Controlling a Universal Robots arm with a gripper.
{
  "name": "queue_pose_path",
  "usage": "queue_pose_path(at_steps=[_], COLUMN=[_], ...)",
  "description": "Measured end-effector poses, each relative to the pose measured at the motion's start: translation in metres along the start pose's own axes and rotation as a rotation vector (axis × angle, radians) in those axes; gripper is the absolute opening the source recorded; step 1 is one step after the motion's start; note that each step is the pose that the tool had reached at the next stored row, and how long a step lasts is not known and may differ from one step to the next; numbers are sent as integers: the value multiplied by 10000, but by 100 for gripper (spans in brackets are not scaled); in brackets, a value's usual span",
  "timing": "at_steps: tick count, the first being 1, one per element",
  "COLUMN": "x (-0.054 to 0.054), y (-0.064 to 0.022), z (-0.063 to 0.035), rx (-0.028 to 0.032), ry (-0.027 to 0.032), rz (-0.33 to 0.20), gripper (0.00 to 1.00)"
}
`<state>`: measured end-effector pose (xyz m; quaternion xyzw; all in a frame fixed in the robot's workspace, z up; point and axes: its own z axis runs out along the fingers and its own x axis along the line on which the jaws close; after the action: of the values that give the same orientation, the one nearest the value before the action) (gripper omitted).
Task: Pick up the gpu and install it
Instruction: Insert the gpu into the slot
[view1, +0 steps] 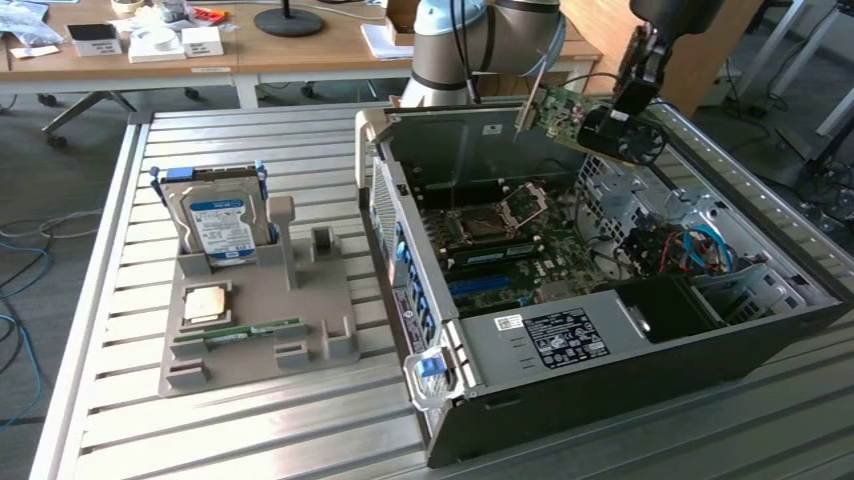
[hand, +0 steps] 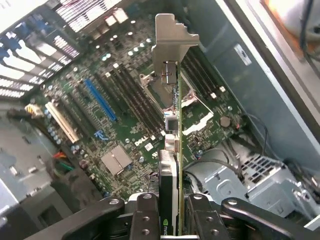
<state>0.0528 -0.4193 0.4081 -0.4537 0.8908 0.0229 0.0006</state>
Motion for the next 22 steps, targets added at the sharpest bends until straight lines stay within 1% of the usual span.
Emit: queue_pose_path(at_steps=[22], x=[1], y=[-2], z=[40], rx=[-87], ry=[161], rz=[-3990], gripper=[27])
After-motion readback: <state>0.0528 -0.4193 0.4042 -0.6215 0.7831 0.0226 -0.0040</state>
